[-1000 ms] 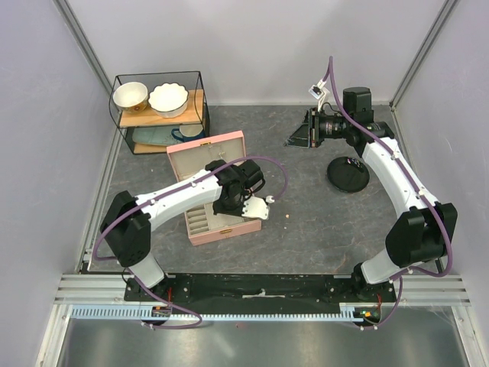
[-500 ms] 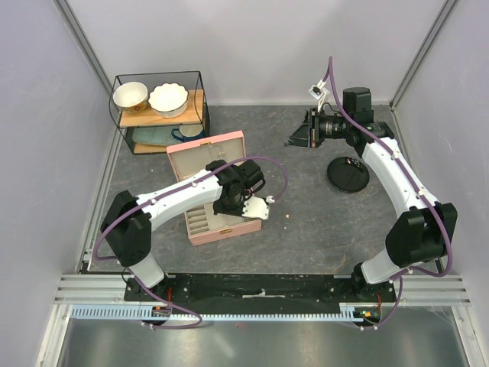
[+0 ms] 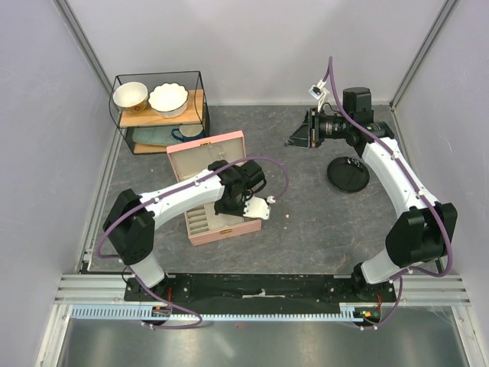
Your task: Organize the mixed jewelry
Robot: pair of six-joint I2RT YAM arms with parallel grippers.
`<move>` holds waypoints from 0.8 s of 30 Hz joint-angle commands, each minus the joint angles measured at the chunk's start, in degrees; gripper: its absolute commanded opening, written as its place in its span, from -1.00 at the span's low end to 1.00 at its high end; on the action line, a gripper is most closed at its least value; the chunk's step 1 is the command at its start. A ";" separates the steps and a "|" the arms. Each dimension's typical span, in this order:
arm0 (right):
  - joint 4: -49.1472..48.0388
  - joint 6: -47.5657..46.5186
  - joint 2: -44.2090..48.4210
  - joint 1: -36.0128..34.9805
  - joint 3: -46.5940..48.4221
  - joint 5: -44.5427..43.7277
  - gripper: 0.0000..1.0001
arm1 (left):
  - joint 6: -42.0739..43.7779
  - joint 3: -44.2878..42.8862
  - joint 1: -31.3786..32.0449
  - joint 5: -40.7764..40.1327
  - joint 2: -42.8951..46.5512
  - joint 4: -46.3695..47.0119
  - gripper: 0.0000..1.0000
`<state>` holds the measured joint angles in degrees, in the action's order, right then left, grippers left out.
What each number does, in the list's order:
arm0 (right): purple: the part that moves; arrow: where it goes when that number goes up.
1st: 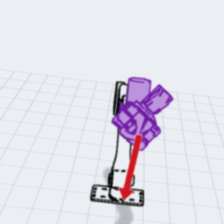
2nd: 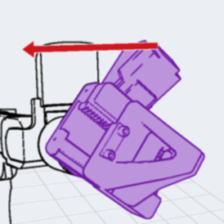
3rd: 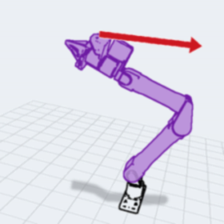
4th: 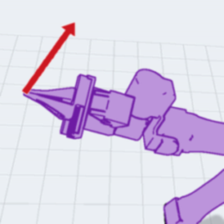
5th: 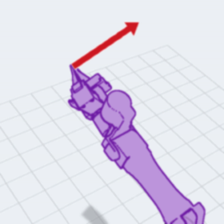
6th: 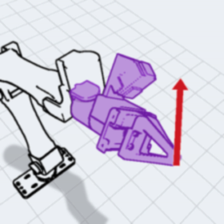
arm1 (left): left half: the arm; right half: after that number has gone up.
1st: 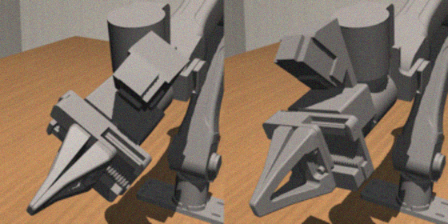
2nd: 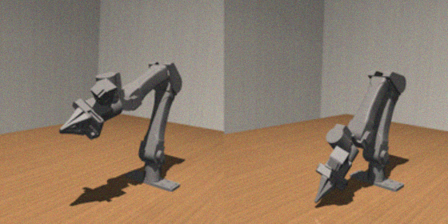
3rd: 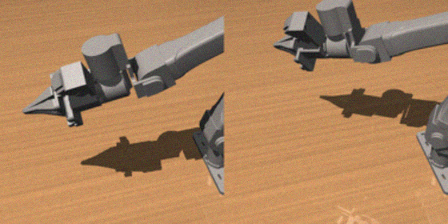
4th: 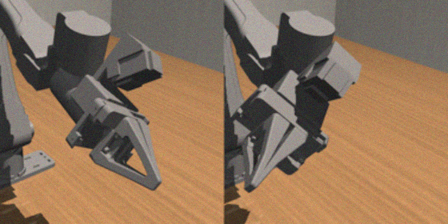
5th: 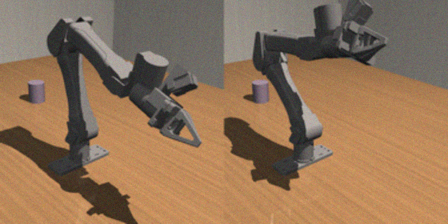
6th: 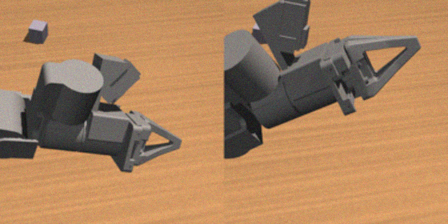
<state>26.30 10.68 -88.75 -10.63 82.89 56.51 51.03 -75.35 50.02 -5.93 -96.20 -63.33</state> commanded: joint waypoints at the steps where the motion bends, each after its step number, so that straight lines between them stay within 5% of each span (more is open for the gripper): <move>1: -0.82 -1.18 0.60 0.26 -0.19 0.62 -0.37 | 0.74 -1.20 0.52 -0.48 -0.21 0.84 -0.97; 24: -0.82 -1.27 0.68 0.35 -0.36 0.88 -0.36 | 0.74 -1.55 0.52 -1.54 -1.18 1.28 -0.97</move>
<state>26.30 10.66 -88.75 -10.63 82.87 56.58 51.03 -75.35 50.02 -6.55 -96.97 -62.65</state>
